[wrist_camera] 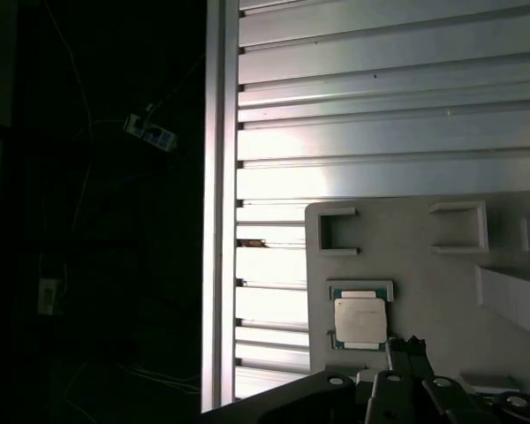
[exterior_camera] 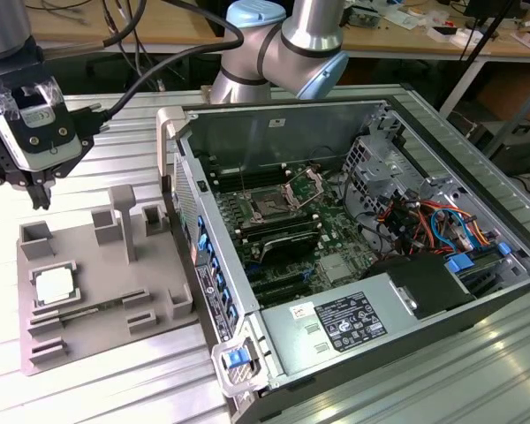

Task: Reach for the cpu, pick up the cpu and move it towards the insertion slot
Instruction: 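Reach for the cpu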

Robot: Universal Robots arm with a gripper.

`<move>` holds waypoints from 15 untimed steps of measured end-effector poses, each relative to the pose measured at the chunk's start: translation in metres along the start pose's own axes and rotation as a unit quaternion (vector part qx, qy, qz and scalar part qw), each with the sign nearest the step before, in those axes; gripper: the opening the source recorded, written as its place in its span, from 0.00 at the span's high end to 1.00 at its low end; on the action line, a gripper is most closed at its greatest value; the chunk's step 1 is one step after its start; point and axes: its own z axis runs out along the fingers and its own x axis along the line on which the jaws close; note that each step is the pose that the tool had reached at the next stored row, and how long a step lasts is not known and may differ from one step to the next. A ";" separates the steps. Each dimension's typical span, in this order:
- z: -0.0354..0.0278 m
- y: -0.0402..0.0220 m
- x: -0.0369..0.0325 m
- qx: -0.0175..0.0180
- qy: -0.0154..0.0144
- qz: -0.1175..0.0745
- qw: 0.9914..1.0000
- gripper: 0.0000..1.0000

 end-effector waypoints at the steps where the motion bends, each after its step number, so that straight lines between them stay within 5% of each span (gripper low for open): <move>1: 0.0002 0.0000 0.0000 0.000 0.000 0.000 1.000 0.89; 15: 0.0036 -0.0001 0.0000 0.000 0.000 0.000 1.000 0.89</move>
